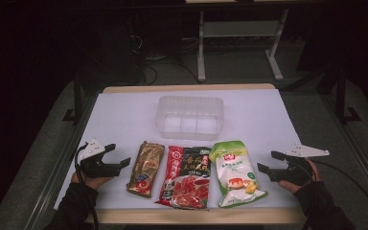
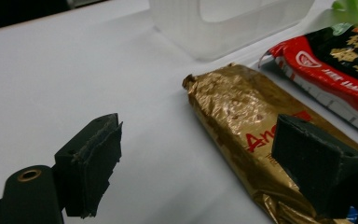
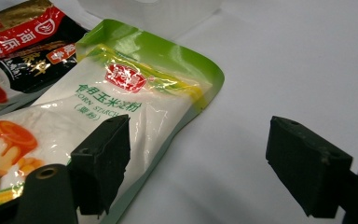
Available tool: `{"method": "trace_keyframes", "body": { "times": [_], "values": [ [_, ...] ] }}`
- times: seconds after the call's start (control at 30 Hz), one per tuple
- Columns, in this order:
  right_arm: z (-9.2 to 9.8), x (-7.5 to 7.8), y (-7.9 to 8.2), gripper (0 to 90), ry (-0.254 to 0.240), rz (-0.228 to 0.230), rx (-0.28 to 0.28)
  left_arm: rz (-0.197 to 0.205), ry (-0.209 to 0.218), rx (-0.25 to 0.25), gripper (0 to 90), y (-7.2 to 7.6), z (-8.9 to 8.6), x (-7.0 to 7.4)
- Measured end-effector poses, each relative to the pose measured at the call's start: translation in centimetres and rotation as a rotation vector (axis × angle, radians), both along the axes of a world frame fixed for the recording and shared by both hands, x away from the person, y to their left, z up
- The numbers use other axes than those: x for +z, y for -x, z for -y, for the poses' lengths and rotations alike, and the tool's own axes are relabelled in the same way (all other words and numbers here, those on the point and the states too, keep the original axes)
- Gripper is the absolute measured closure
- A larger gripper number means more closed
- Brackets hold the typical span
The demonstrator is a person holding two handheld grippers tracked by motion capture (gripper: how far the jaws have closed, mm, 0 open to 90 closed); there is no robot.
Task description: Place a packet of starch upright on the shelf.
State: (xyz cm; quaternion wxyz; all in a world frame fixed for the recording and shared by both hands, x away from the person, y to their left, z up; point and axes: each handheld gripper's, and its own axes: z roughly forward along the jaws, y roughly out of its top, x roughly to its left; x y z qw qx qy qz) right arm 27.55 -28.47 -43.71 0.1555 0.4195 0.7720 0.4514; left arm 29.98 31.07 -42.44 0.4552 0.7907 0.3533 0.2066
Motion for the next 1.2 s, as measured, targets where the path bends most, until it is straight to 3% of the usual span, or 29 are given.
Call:
{"method": "trace_keyframes", "body": {
  "times": [0.17,0.37,0.4,0.5,0.57,0.8,0.97,1.03,1.1,1.17,1.2],
  "values": [
    [-0.1,0.2,0.0,21.6,0.017,-0.008,-0.002,0.024,0.035,-0.03,15.3,0.4,-0.2,0.3],
    [-0.5,-0.1,-0.4,22.0,0.022,-0.059,0.007,0.02,0.019,-0.074,15.3,0.7,0.4,0.2],
    [-0.9,-0.1,-0.4,19.9,0.014,-0.089,0.03,0.022,0.01,-0.082,15.4,0.7,0.5,0.3],
    [-1.5,-0.1,-0.4,19.4,0.028,-0.105,0.06,0.015,0.013,-0.113,16.2,1.0,0.8,0.3],
    [-2.4,-0.1,-0.4,19.3,0.021,-0.129,0.101,0.01,-0.016,-0.12,16.4,1.0,1.2,0.3],
    [-3.2,-0.4,-0.8,17.5,-0.024,-0.193,0.151,0.002,-0.017,-0.113,14.5,0.8,1.1,0.0],
    [-3.7,-0.8,-1.1,13.6,-0.069,-0.278,0.174,0.011,-0.031,-0.104,14.6,0.9,1.0,0.1],
    [-4.0,-1.0,-1.3,12.5,-0.073,-0.31,0.201,0.013,-0.032,-0.104,14.7,0.9,1.1,0.2],
    [-4.4,-1.4,-1.8,4.0,-0.07,-0.351,0.208,0.01,-0.035,-0.104,14.7,0.9,1.1,0.1],
    [-4.6,-1.5,-1.9,1.4,-0.071,-0.364,0.214,0.009,-0.046,-0.108,14.7,0.9,1.2,0.1],
    [-5.1,-1.4,-2.0,0.0,-0.038,-0.363,0.233,0.006,-0.048,-0.113,14.6,0.9,1.3,0.0]
  ]
}}
